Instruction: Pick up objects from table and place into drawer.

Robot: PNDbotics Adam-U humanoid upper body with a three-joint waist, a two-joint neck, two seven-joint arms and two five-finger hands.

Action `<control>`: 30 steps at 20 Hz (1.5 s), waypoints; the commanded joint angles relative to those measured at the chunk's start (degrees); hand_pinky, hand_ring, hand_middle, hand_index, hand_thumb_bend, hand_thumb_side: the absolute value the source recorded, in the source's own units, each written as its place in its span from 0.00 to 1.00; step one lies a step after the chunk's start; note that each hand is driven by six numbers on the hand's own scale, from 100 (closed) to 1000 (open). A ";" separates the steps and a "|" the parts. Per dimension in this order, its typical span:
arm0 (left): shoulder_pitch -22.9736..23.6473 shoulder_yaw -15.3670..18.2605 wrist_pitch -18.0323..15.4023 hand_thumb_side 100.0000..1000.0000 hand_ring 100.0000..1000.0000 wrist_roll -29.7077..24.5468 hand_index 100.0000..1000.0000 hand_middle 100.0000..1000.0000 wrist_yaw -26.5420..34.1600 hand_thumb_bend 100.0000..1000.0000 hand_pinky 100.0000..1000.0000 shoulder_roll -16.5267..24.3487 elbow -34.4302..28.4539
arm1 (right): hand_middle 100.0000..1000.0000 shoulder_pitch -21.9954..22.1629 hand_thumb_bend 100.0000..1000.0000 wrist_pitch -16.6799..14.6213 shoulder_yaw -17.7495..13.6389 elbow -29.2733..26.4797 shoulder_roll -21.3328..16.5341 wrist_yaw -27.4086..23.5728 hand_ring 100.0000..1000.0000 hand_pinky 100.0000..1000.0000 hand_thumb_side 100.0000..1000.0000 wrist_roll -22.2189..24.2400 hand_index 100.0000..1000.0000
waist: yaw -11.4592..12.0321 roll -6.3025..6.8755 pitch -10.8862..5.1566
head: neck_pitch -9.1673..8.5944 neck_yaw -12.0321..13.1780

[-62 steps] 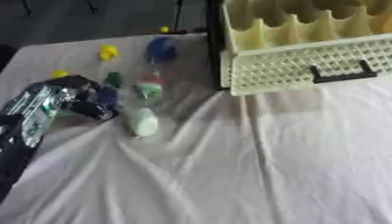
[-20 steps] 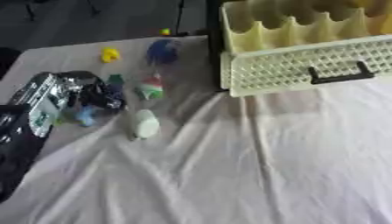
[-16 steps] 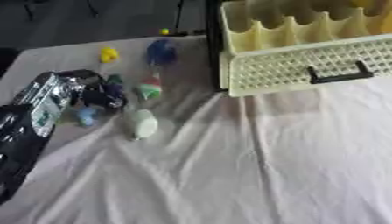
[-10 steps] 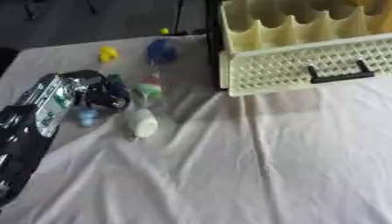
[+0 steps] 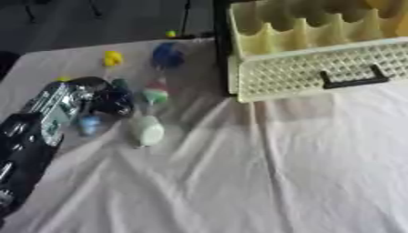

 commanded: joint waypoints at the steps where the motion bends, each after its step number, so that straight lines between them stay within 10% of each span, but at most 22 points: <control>1: -0.58 0.41 0.28 0.63 0.38 1.94 0.62 0.39 0.23 0.15 0.07 0.63 0.04 | 0.64 -0.71 0.00 -0.07 -0.61 -0.93 -0.77 -0.13 0.62 0.54 0.77 -0.08 0.79 | -0.15 -0.44 -0.96 | -0.79 0.05; 30: -0.80 0.29 2.28 0.62 0.33 3.58 0.55 0.34 -0.02 0.00 0.00 3.57 -11.56 | 0.65 0.22 0.00 -0.34 -0.67 -0.93 -0.35 -0.55 0.62 0.54 0.76 0.10 0.79 | 2.36 -1.69 -5.99 | 0.87 -1.27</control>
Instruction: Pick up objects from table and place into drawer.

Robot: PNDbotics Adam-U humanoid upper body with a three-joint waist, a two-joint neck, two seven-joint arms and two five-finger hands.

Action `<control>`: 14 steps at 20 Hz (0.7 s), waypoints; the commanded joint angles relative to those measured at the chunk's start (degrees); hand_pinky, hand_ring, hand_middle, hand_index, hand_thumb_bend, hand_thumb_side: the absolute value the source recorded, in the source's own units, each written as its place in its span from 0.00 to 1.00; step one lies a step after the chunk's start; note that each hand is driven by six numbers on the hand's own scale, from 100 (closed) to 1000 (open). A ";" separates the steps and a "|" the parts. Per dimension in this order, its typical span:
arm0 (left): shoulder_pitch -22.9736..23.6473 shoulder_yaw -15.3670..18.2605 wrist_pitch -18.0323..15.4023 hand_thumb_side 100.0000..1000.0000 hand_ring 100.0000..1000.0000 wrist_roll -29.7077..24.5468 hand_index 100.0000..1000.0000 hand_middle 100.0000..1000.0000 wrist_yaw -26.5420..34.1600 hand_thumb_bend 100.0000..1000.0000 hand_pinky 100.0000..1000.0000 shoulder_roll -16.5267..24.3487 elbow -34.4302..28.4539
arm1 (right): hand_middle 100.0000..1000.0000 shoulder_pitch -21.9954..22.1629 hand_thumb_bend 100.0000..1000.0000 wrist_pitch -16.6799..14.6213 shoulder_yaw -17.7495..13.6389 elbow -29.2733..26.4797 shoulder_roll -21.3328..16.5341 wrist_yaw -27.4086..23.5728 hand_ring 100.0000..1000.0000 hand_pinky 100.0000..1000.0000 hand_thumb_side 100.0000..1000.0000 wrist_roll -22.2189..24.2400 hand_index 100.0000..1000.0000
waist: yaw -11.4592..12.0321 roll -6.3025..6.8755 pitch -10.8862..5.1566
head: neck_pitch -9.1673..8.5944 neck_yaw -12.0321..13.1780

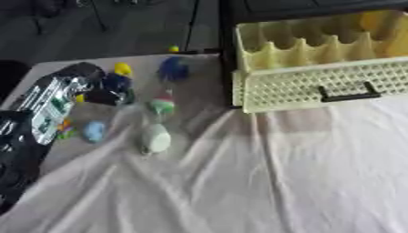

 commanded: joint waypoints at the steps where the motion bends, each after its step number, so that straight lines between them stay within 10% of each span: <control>1: -1.64 0.30 0.01 0.62 0.33 -0.31 0.55 0.34 0.59 0.00 0.00 2.69 -4.41 | 0.66 -0.46 0.00 -0.30 -0.63 -0.93 -0.89 -0.31 0.62 0.54 0.76 0.05 0.79 | 0.21 -0.31 -1.81 | 0.53 -0.17; 13: -6.20 -0.85 -0.45 0.63 0.32 -0.97 0.54 0.32 1.02 0.00 0.00 0.03 -14.50 | 0.66 -0.69 0.00 -0.57 -0.30 -0.93 -0.64 -0.51 0.63 0.54 0.76 0.24 0.79 | -1.20 0.03 -3.94 | 0.47 0.46; 14: -6.77 -1.00 -0.48 0.76 0.32 -0.85 0.54 0.32 1.12 0.03 0.00 -0.52 -14.80 | 0.66 -0.77 0.00 -0.61 -0.27 -0.93 -0.60 -0.54 0.63 0.54 0.77 0.26 0.79 | -1.39 0.10 -4.04 | 0.46 0.49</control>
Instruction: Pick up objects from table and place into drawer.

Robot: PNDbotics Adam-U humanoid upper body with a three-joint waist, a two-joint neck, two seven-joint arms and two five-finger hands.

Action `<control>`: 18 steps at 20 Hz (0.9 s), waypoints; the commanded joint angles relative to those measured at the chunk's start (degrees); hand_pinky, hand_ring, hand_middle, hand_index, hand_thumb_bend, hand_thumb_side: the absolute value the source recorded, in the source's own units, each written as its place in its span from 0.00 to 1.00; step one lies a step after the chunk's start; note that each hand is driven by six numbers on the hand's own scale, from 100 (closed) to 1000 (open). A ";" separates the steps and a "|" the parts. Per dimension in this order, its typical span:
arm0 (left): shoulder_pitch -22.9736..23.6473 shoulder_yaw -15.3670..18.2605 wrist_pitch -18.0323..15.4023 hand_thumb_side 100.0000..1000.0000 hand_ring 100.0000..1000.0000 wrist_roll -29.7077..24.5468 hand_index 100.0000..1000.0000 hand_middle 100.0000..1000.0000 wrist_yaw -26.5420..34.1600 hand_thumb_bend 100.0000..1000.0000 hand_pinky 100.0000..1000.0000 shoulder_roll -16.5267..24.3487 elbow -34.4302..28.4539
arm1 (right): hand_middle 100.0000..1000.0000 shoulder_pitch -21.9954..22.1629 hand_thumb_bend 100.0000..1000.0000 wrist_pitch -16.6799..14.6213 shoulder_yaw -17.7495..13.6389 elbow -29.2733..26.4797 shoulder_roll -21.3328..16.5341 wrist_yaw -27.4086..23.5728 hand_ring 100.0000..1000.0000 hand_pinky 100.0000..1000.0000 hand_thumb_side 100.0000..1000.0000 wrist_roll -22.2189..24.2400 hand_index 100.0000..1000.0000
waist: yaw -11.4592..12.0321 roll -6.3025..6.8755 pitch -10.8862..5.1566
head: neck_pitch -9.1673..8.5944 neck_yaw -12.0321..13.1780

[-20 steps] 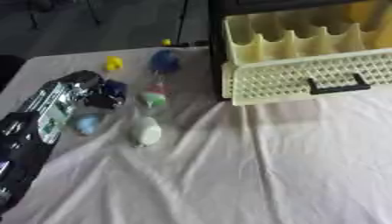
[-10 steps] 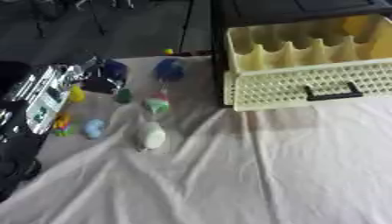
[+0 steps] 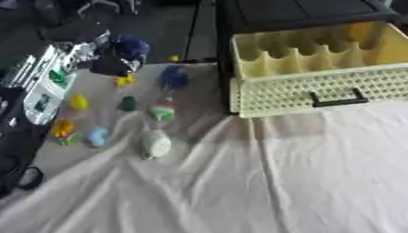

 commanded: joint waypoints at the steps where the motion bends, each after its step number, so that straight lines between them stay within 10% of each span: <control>1: -2.71 -0.06 -0.15 0.64 0.31 0.37 0.53 0.32 0.48 0.00 0.00 -0.65 -2.12 | 0.66 -0.86 0.00 -0.36 -0.26 -0.93 -0.63 -0.19 0.63 0.54 0.76 0.05 0.79 | -0.38 0.01 -1.52 | 0.03 0.37; 18: -9.56 -0.62 1.58 0.65 0.30 5.17 0.52 0.31 1.89 0.00 0.00 -12.72 6.06 | 0.65 -3.44 0.00 -1.17 0.76 -0.93 0.73 -1.08 0.63 0.54 0.76 1.17 0.79 | -5.96 2.57 -0.65 | -0.79 2.96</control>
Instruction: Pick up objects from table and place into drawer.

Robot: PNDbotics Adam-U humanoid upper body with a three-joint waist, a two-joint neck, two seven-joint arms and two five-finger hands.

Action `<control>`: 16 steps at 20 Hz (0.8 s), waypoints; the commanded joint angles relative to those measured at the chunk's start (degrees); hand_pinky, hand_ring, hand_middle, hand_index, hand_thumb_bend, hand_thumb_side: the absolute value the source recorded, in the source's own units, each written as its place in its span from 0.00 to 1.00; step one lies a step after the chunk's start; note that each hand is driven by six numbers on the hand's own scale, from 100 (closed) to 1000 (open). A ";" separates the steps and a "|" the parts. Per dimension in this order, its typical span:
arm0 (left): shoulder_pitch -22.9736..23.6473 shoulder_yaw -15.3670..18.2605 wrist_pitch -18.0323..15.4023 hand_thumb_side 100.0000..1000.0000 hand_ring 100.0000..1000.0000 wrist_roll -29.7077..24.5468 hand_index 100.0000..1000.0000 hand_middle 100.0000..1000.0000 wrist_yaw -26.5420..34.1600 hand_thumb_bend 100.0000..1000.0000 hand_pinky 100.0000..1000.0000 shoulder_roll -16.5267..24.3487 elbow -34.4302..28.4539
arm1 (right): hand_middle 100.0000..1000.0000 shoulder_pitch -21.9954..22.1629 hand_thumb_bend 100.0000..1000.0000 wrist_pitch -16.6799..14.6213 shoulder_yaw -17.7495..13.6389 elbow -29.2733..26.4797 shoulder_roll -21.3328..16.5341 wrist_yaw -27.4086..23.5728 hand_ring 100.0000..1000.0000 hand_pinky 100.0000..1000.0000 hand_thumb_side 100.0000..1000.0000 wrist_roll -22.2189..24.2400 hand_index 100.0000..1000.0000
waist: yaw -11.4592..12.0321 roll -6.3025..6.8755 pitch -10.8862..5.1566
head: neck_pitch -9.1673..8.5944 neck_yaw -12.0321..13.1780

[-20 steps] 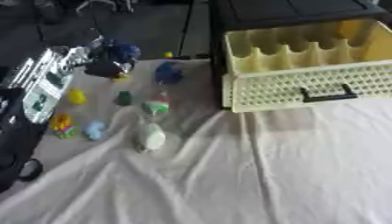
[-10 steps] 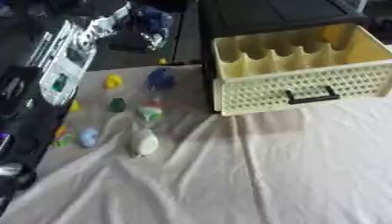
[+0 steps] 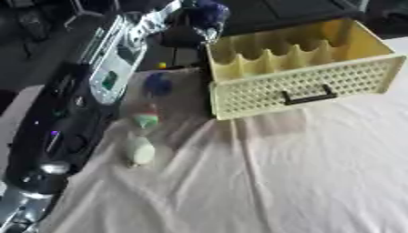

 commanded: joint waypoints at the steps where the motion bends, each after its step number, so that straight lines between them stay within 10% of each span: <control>1: -1.74 1.36 1.06 0.65 0.31 2.88 0.52 0.31 0.25 0.00 0.00 -0.83 3.86 | 0.65 -1.31 0.00 -0.19 -0.01 -0.93 -0.62 -0.50 0.62 0.54 0.76 0.25 0.79 | -0.62 -0.18 -0.73 | -0.86 0.87; 4: -1.74 1.71 0.90 0.71 0.36 5.22 0.68 0.38 0.96 0.03 0.01 -1.61 7.72 | 0.65 -1.52 0.00 -0.23 -0.03 -0.93 -0.48 -0.57 0.62 0.54 0.76 0.28 0.79 | -1.32 0.09 -0.30 | -1.18 1.06; 7: -1.66 1.33 -1.49 0.90 0.59 5.29 0.94 0.62 2.28 0.28 0.26 -1.62 8.89 | 0.65 -1.28 0.00 -0.14 -0.17 -0.93 -0.53 -0.54 0.62 0.54 0.77 0.19 0.79 | -1.22 0.20 -0.03 | -0.97 0.78; 9: -1.65 1.27 -3.18 0.90 0.71 4.45 0.98 0.72 3.41 0.39 0.40 -1.47 8.75 | 0.65 -1.08 0.00 -0.03 -0.23 -0.93 -0.53 -0.59 0.62 0.54 0.77 0.13 0.79 | -1.06 0.28 0.04 | -0.75 0.57; 16: -1.63 1.56 -4.79 0.83 0.74 4.39 1.00 0.77 2.97 0.49 0.42 -1.28 8.53 | 0.65 -1.31 0.00 -0.08 -0.09 -0.93 -0.34 -0.83 0.62 0.54 0.77 0.30 0.79 | -1.31 0.35 0.09 | -0.63 0.59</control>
